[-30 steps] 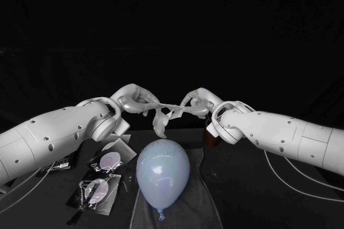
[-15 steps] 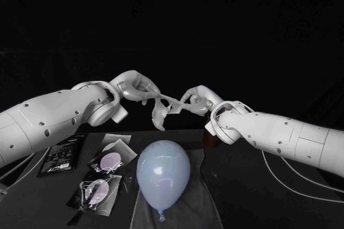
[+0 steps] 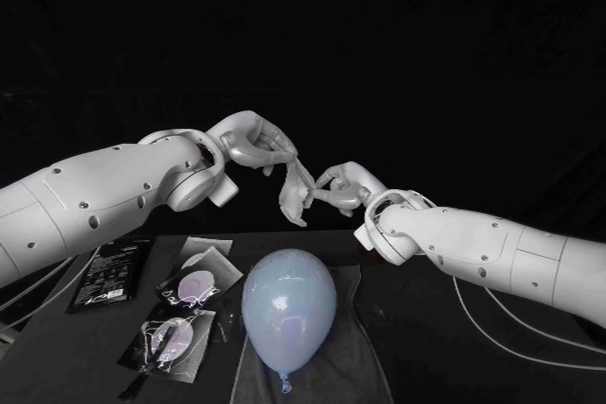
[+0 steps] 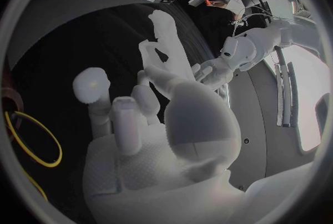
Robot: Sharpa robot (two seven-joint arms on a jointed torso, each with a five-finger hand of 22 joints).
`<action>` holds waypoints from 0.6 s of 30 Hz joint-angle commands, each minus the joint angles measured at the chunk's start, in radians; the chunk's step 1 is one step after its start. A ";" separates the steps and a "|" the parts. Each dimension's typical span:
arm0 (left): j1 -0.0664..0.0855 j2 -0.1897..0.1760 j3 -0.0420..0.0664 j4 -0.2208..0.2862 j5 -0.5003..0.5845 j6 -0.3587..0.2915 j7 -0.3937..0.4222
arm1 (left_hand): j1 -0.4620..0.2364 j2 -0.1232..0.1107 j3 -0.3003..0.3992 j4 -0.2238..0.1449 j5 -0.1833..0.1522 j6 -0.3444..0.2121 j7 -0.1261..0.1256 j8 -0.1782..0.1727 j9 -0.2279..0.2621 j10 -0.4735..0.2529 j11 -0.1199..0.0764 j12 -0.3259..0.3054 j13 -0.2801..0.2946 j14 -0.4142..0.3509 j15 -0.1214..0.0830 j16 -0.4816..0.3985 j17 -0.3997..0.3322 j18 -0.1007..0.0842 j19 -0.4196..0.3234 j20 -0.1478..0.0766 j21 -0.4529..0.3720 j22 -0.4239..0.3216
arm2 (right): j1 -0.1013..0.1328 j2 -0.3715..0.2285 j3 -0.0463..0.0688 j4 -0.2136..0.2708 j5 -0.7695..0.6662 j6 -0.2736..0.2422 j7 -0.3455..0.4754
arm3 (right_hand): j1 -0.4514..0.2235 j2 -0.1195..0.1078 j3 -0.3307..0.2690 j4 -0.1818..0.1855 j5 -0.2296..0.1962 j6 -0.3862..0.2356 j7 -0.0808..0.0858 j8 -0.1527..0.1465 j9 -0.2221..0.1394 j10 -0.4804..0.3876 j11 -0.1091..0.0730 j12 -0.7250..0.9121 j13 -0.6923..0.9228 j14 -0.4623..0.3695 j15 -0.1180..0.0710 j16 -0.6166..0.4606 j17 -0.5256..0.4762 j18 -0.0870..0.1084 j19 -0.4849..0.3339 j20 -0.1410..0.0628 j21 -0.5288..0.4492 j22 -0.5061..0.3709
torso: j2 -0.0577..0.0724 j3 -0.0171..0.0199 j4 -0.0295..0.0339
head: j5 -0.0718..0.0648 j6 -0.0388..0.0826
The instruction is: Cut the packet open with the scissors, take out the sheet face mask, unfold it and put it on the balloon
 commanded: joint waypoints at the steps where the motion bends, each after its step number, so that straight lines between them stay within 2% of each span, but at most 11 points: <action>1: 0.007 0.006 0.002 0.002 0.009 -0.007 0.001 | -0.008 0.000 0.008 -0.001 0.003 0.002 0.006 0.007 0.145 0.009 0.001 0.000 0.001 0.009 0.002 0.006 0.003 0.016 0.007 -0.004 0.006 0.001 | -0.009 0.005 -0.001 -0.008 0.098 0.005 -0.001 | -0.019 -0.008 -0.025 0.017 0.005 -0.014 0.008 -0.016 -0.009 -0.030 0.009 -0.018 -0.023 0.034 0.014 -0.007 0.065 0.018 -0.016 0.005 -0.029 0.085 | 0.002 0.0012 0.0003 | 0.002 -0.002; 4: 0.010 0.008 0.003 0.005 0.009 -0.008 -0.001 | -0.011 -0.001 0.011 -0.003 0.003 0.002 0.006 0.007 0.146 0.011 0.000 -0.001 0.002 0.013 0.002 0.007 0.009 0.016 0.009 -0.004 0.007 0.001 | -0.017 0.008 -0.001 -0.013 0.137 0.008 0.002 | -0.044 -0.020 -0.067 0.056 0.005 -0.032 0.022 -0.040 -0.022 -0.066 0.022 -0.035 -0.049 0.023 0.026 -0.012 0.047 0.022 -0.036 0.016 -0.068 0.076 | 0.001 0.0018 0.0015 | 0.003 -0.003; 10: 0.013 0.009 0.003 0.008 0.008 -0.011 -0.002 | -0.012 -0.001 0.013 -0.004 0.003 0.002 0.006 0.007 0.147 0.012 0.000 -0.002 0.002 0.015 0.002 0.007 0.012 0.015 0.009 -0.004 0.008 0.002 | -0.032 0.010 -0.002 -0.014 0.191 0.032 0.007 | -0.065 -0.037 -0.140 0.121 0.004 -0.048 0.033 -0.063 -0.035 -0.104 0.034 -0.044 -0.070 0.008 0.038 -0.016 0.027 0.030 -0.058 0.029 -0.112 0.066 | 0.000 0.0009 -0.0011 | 0.005 -0.004; 18: 0.014 0.008 0.003 0.015 0.011 -0.010 -0.002 | -0.016 -0.002 0.017 -0.007 0.003 0.002 0.005 0.007 0.149 0.013 0.000 -0.004 0.002 0.023 0.001 0.009 0.025 0.015 0.011 -0.005 0.009 0.002 | -0.048 0.009 -0.003 -0.009 0.231 0.057 0.024 | -0.038 -0.038 -0.178 0.147 0.004 -0.059 0.038 -0.072 -0.040 -0.136 0.040 -0.051 -0.089 -0.009 0.044 -0.022 0.002 0.036 -0.079 0.036 -0.151 0.058 | 0.000 0.0000 0.0000 | 0.005 -0.004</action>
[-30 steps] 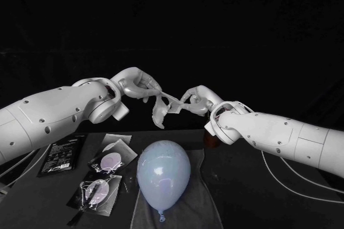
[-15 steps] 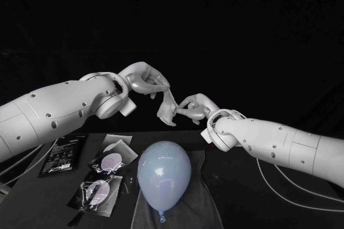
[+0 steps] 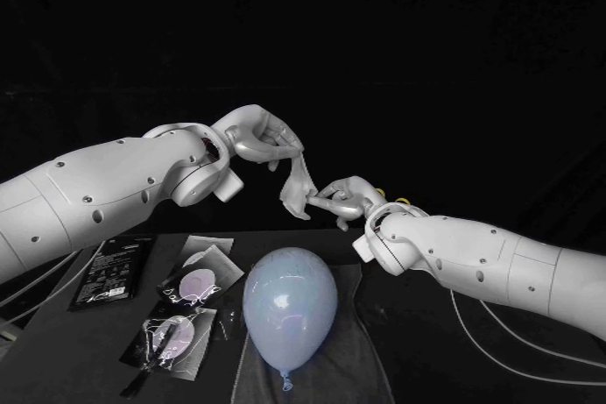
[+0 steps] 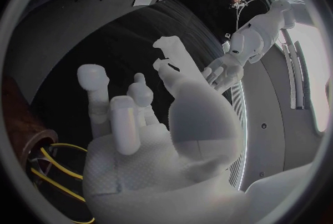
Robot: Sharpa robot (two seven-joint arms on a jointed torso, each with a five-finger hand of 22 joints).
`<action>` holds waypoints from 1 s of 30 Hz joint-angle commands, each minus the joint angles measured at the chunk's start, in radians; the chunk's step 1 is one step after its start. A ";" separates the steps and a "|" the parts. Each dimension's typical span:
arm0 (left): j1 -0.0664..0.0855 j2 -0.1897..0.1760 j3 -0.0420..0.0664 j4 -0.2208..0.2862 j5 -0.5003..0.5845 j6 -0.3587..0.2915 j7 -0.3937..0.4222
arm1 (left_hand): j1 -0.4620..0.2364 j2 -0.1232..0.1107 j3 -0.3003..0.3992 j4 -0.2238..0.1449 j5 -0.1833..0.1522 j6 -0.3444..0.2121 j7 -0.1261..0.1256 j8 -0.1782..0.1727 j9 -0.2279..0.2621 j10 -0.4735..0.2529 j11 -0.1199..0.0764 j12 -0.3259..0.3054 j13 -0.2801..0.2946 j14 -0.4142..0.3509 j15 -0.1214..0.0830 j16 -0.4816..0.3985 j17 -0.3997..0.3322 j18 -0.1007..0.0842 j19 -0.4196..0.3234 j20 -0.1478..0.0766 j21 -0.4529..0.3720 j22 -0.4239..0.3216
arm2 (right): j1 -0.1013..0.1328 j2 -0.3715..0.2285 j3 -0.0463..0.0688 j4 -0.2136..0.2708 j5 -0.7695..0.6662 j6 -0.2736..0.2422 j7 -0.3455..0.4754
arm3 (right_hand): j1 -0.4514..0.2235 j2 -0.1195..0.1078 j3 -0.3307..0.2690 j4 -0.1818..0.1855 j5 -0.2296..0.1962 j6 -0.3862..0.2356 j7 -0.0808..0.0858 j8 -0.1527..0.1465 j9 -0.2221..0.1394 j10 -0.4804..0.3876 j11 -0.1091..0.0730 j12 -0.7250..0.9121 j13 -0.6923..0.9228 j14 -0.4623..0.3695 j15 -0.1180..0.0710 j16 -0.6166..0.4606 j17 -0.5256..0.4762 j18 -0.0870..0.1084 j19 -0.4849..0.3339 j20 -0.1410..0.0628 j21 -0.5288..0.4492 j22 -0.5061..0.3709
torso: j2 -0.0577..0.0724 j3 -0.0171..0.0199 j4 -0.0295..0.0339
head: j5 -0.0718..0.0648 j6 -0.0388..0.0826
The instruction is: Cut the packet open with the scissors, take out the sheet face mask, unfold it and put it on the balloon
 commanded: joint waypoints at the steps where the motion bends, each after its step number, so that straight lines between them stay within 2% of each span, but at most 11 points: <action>1: 0.003 0.001 0.002 0.006 0.010 -0.006 0.003 | -0.013 0.000 0.005 0.000 0.005 0.001 0.003 0.003 0.149 0.006 0.000 -0.004 0.001 0.009 0.001 0.005 0.003 0.010 0.008 -0.001 0.005 0.001 | -0.005 0.003 0.000 0.000 0.056 0.030 0.027 | 0.027 0.004 -0.010 0.004 0.004 -0.009 0.002 -0.009 -0.002 -0.012 0.002 -0.008 -0.006 -0.007 0.005 -0.006 -0.002 0.022 -0.013 -0.001 -0.015 0.056 | 0.001 -0.0002 0.0012 | 0.000 0.000; 8: 0.003 -0.003 0.002 0.018 0.015 -0.002 0.004 | -0.017 0.000 0.008 -0.002 0.005 0.001 0.003 0.003 0.151 0.008 0.000 -0.005 0.002 0.014 0.001 0.007 0.011 0.010 0.009 -0.002 0.006 0.002 | -0.010 0.011 0.000 -0.008 0.090 0.002 0.065 | 0.081 0.009 -0.027 0.000 0.004 -0.029 0.011 -0.025 -0.011 -0.033 0.010 -0.007 -0.017 -0.017 0.012 -0.007 -0.014 0.024 -0.025 0.006 -0.035 0.053 | 0.002 -0.0008 0.0013 | 0.000 -0.001; 13: 0.003 -0.006 0.002 0.026 0.020 0.000 0.005 | -0.018 -0.001 0.009 -0.003 0.005 0.001 0.003 0.004 0.151 0.008 -0.001 -0.006 0.002 0.017 0.000 0.008 0.016 0.010 0.010 -0.002 0.007 0.002 | -0.011 0.013 0.000 -0.004 0.112 0.003 0.092 | 0.128 0.017 -0.025 -0.015 0.004 -0.024 0.009 -0.027 -0.013 -0.039 0.009 -0.004 -0.020 -0.022 0.013 -0.007 -0.018 0.025 -0.029 0.008 -0.041 0.053 | 0.000 -0.0013 0.0009 | 0.001 -0.002; 16: 0.003 -0.006 0.002 0.029 0.021 0.002 0.005 | -0.019 -0.001 0.010 -0.003 0.005 0.001 0.003 0.004 0.152 0.009 -0.001 -0.006 0.002 0.018 0.000 0.009 0.017 0.010 0.010 -0.002 0.007 0.002 | -0.011 0.015 0.000 -0.003 0.129 -0.009 0.116 | 0.150 0.029 -0.019 -0.021 0.004 -0.016 0.003 -0.028 -0.015 -0.035 0.004 0.001 -0.016 -0.021 0.010 -0.005 -0.015 0.025 -0.027 0.007 -0.033 0.056 | 0.000 -0.0009 0.0016 | 0.000 -0.002; 22: 0.003 -0.007 0.002 0.033 0.022 0.005 0.005 | -0.020 -0.001 0.011 -0.004 0.005 0.001 0.003 0.004 0.152 0.009 -0.001 -0.006 0.002 0.020 0.000 0.009 0.021 0.010 0.010 -0.002 0.007 0.002 | -0.013 0.013 0.000 0.007 0.189 -0.034 0.183 | 0.168 0.032 -0.018 -0.027 0.004 -0.009 -0.006 -0.033 -0.018 -0.030 -0.004 0.006 -0.014 -0.019 0.004 -0.002 -0.010 0.024 -0.022 0.004 -0.021 0.060 | 0.001 -0.0006 0.0002 | 0.002 0.000; 30: 0.003 -0.009 0.002 0.034 0.024 0.006 0.004 | -0.021 -0.001 0.011 -0.004 0.005 0.001 0.003 0.004 0.153 0.010 -0.001 -0.007 0.002 0.021 0.000 0.010 0.022 0.010 0.011 -0.002 0.007 0.003 | -0.013 0.009 0.000 0.018 0.223 -0.028 0.221 | 0.200 0.039 -0.007 -0.042 0.004 0.008 -0.022 -0.043 -0.026 -0.027 -0.017 0.010 -0.013 -0.018 -0.008 0.000 -0.008 0.023 -0.018 -0.005 -0.008 0.066 | 0.000 0.0000 -0.0002 | 0.002 0.000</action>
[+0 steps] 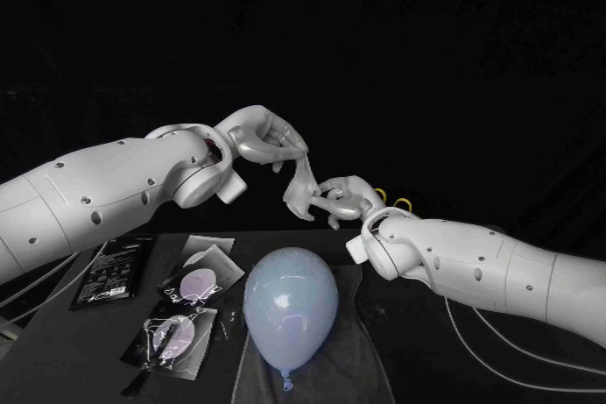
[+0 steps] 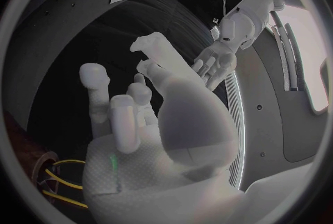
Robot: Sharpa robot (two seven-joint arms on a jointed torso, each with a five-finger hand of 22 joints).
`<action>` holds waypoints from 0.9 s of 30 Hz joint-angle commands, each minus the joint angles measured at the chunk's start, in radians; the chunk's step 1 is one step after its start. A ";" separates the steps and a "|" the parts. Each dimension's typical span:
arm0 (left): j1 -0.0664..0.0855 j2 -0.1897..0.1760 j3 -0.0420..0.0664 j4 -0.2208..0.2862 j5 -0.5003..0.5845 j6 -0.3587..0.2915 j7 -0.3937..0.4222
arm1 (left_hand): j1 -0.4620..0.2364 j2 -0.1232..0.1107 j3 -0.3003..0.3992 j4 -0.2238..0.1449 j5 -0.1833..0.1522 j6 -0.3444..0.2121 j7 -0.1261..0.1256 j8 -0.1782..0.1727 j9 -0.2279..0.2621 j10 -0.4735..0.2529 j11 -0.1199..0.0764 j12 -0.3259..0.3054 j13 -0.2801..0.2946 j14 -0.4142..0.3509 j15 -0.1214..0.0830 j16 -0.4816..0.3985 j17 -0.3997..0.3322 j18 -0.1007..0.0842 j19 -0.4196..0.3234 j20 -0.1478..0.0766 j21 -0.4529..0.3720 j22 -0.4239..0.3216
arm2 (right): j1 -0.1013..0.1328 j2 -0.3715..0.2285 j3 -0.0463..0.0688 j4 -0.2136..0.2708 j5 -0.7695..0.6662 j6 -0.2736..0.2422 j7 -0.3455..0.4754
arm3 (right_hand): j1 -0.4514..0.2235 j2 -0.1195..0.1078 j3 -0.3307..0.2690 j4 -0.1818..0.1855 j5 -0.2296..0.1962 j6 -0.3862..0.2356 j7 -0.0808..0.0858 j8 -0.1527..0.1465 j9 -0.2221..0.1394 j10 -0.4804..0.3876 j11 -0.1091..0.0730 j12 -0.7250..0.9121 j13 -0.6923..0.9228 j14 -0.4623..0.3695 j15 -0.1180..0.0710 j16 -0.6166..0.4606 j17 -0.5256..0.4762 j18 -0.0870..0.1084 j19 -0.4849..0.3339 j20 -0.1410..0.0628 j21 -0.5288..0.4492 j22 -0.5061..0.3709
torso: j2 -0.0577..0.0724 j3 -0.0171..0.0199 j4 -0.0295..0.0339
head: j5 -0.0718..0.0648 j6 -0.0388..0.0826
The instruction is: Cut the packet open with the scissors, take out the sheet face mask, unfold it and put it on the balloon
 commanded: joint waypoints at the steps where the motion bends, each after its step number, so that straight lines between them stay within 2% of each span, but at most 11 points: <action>1: 0.002 0.000 0.002 0.003 0.011 0.005 0.005 | -0.007 0.002 0.008 -0.001 0.002 0.001 0.003 0.006 0.153 0.010 -0.001 -0.007 0.001 0.006 0.001 0.006 0.001 0.014 0.007 0.001 0.004 0.002 | 0.000 0.000 0.001 0.005 0.047 -0.005 0.064 | 0.012 0.002 0.002 -0.007 0.004 0.005 -0.004 -0.006 -0.002 0.002 -0.007 0.004 0.000 -0.003 -0.007 0.007 0.002 0.007 0.001 -0.011 0.005 0.066 | 0.000 0.0005 -0.0003 | 0.000 -0.001; 11: 0.002 -0.001 0.002 0.004 0.022 0.002 0.007 | -0.008 0.003 0.009 -0.001 0.002 0.001 0.003 0.006 0.153 0.011 -0.001 -0.007 0.001 0.007 0.001 0.006 0.002 0.014 0.007 0.001 0.004 0.002 | -0.001 0.001 0.001 0.007 0.047 0.023 0.066 | 0.034 0.001 0.012 -0.024 0.004 0.007 -0.004 -0.027 -0.013 -0.006 -0.009 0.000 -0.009 -0.007 -0.009 0.006 -0.005 0.007 -0.003 -0.015 -0.002 0.066 | 0.000 0.0001 -0.0001 | -0.001 0.001; 19: 0.002 -0.001 0.002 0.006 0.040 -0.017 0.018 | -0.011 0.002 0.011 -0.002 0.002 0.001 0.002 0.006 0.155 0.013 -0.002 -0.008 0.002 0.013 0.000 0.008 0.012 0.013 0.012 0.001 0.008 0.005 | -0.003 0.003 0.001 0.004 0.023 0.058 0.038 | 0.048 0.018 0.029 -0.038 0.004 0.060 -0.014 -0.016 -0.011 0.032 -0.017 0.023 0.017 0.004 -0.016 0.013 0.013 0.002 0.015 -0.020 0.039 0.077 | -0.001 -0.0008 0.0001 | -0.001 0.001; 27: 0.002 -0.001 0.002 0.006 0.059 -0.043 0.031 | -0.018 0.001 0.018 -0.006 0.002 0.001 0.001 0.006 0.159 0.018 -0.003 -0.011 0.003 0.029 -0.001 0.014 0.039 0.009 0.032 0.000 0.028 0.024 | -0.005 0.004 0.000 0.000 0.013 0.071 0.027 | 0.034 0.012 0.022 -0.034 0.004 0.066 -0.015 -0.020 -0.013 0.039 -0.018 0.024 0.017 0.008 -0.018 0.015 0.018 0.001 0.018 -0.023 0.043 0.077 | 0.000 -0.0004 0.0007 | -0.001 0.001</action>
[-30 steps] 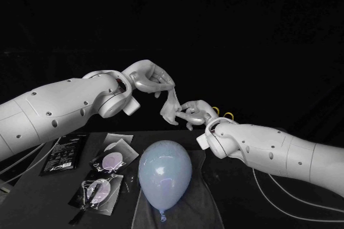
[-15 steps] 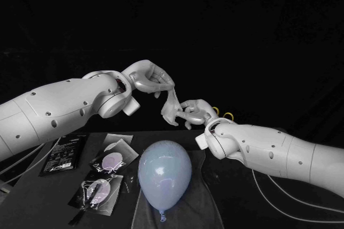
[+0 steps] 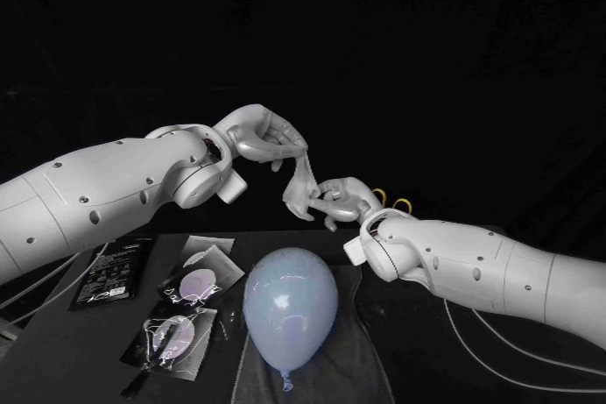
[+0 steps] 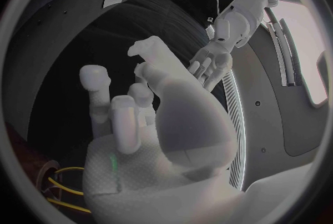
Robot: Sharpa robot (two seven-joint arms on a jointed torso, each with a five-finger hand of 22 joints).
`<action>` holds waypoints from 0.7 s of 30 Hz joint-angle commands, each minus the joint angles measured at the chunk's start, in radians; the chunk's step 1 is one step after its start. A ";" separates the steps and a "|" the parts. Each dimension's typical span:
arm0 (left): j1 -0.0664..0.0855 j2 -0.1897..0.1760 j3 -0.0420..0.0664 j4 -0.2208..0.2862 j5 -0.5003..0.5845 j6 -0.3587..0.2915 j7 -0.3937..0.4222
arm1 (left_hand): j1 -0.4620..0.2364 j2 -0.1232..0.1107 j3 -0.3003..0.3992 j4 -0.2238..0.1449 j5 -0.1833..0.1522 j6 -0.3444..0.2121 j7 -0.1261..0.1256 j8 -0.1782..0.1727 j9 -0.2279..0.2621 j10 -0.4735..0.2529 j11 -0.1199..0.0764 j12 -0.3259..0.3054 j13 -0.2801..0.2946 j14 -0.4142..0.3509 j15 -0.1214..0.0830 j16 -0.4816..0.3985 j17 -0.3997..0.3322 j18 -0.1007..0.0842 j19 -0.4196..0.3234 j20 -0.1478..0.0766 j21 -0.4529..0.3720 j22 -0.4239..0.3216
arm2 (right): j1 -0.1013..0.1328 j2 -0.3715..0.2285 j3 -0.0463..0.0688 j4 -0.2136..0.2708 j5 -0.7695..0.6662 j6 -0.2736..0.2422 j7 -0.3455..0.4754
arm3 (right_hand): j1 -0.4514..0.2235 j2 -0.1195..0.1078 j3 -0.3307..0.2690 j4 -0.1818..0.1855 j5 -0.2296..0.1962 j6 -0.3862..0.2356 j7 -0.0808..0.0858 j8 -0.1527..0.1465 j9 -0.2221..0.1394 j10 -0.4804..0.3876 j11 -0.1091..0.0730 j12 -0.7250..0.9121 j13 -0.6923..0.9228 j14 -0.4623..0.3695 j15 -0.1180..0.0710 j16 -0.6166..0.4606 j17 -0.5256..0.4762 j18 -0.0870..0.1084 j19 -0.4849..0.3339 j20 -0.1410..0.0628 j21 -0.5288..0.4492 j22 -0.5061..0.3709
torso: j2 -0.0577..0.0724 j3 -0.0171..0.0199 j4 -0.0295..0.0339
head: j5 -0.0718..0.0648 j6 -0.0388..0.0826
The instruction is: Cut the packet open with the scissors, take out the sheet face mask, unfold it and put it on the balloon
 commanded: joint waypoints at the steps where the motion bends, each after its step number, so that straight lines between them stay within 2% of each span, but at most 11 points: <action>1: 0.002 0.000 0.002 0.002 0.029 -0.028 0.025 | -0.005 0.004 0.008 -0.002 0.003 0.003 0.003 0.004 0.159 0.007 0.001 -0.007 0.001 0.011 -0.001 0.006 0.005 0.017 0.007 0.000 0.006 0.003 | -0.001 0.002 0.000 -0.002 -0.018 0.031 -0.008 | -0.009 -0.005 -0.006 0.002 0.004 0.006 -0.001 0.001 -0.001 0.010 0.000 0.004 0.000 0.005 -0.003 0.004 0.008 0.010 0.007 -0.002 0.005 0.078 | 0.001 0.0004 -0.0003 | 0.001 0.000; 7: 0.002 -0.001 0.002 0.003 0.036 -0.031 0.027 | -0.007 0.004 0.009 -0.003 0.003 0.003 0.003 0.004 0.161 0.008 0.001 -0.008 0.001 0.014 -0.001 0.008 0.009 0.017 0.010 -0.001 0.008 0.005 | -0.003 0.002 0.000 -0.002 -0.014 0.024 -0.002 | -0.006 0.006 0.000 0.001 0.004 0.020 -0.007 0.005 0.001 0.023 -0.004 0.012 0.008 0.011 -0.006 0.007 0.018 0.007 0.016 -0.004 0.023 0.081 | 0.001 0.0012 -0.0004 | 0.002 -0.001; 9: 0.002 -0.001 0.002 0.003 0.037 -0.031 0.027 | -0.007 0.004 0.009 -0.003 0.003 0.003 0.003 0.004 0.161 0.008 0.001 -0.008 0.001 0.014 -0.001 0.008 0.009 0.017 0.010 -0.001 0.008 0.005 | -0.003 0.002 0.000 -0.003 -0.004 0.019 0.004 | 0.000 0.026 0.008 0.000 0.004 0.041 -0.015 0.016 0.005 0.038 -0.010 0.019 0.018 0.017 -0.011 0.010 0.028 0.004 0.027 -0.007 0.045 0.086 | 0.000 0.0009 -0.0005 | 0.002 -0.001; 10: 0.002 -0.002 0.002 0.003 0.038 -0.032 0.027 | -0.007 0.004 0.009 -0.003 0.003 0.003 0.003 0.004 0.161 0.008 0.001 -0.008 0.001 0.014 -0.001 0.008 0.009 0.017 0.010 -0.001 0.008 0.005 | -0.003 0.001 0.000 -0.003 0.001 0.013 0.010 | 0.009 0.043 0.017 -0.003 0.004 0.056 -0.022 0.028 0.010 0.055 -0.017 0.028 0.030 0.025 -0.015 0.014 0.041 0.001 0.039 -0.010 0.070 0.092 | 0.000 0.0009 -0.0009 | 0.002 -0.002; 12: 0.002 -0.003 0.002 0.004 0.039 -0.032 0.027 | -0.007 0.004 0.009 -0.003 0.003 0.003 0.003 0.004 0.161 0.008 0.001 -0.008 0.001 0.014 -0.001 0.008 0.009 0.017 0.010 -0.001 0.008 0.005 | -0.003 0.000 0.000 -0.002 0.010 0.002 0.021 | 0.019 0.052 0.021 -0.017 0.004 0.079 -0.036 0.057 0.025 0.092 -0.028 0.045 0.056 0.035 -0.026 0.018 0.056 -0.004 0.056 -0.018 0.103 0.099 | 0.000 0.0009 -0.0010 | 0.002 -0.001; 14: 0.002 -0.004 0.002 0.004 0.040 -0.032 0.026 | -0.007 0.004 0.009 -0.003 0.003 0.003 0.003 0.004 0.161 0.008 0.001 -0.008 0.001 0.014 -0.001 0.008 0.009 0.017 0.010 -0.001 0.008 0.005 | -0.004 -0.004 0.001 0.002 0.025 -0.012 0.036 | 0.021 0.065 0.030 -0.021 0.004 0.083 -0.041 0.078 0.037 0.133 -0.035 0.065 0.088 0.045 -0.033 0.023 0.074 -0.009 0.073 -0.026 0.137 0.106 | 0.000 0.0014 -0.0007 | 0.003 -0.002; 17: 0.002 -0.008 0.001 0.005 0.042 -0.033 0.026 | -0.007 0.004 0.009 -0.003 0.003 0.003 0.003 0.004 0.161 0.008 0.001 -0.008 0.001 0.014 -0.001 0.008 0.009 0.017 0.010 -0.001 0.008 0.005 | -0.004 -0.012 0.001 0.012 0.053 -0.031 0.057 | 0.014 0.069 0.047 -0.027 0.004 0.078 -0.044 0.100 0.050 0.166 -0.040 0.080 0.113 0.054 -0.039 0.026 0.088 -0.014 0.086 -0.034 0.162 0.111 | 0.000 0.0014 -0.0002 | 0.004 -0.001; 21: 0.002 -0.014 0.001 0.003 0.043 -0.034 0.025 | -0.007 0.004 0.009 -0.003 0.003 0.003 0.003 0.004 0.161 0.008 0.001 -0.008 0.001 0.014 -0.001 0.008 0.009 0.017 0.010 -0.001 0.008 0.005 | -0.004 -0.027 0.002 0.027 0.077 -0.047 0.074 | 0.009 0.068 0.057 -0.033 0.004 0.077 -0.046 0.111 0.057 0.186 -0.042 0.092 0.134 0.058 -0.041 0.027 0.094 -0.015 0.091 -0.036 0.170 0.112 | 0.000 0.0015 -0.0012 | 0.005 -0.002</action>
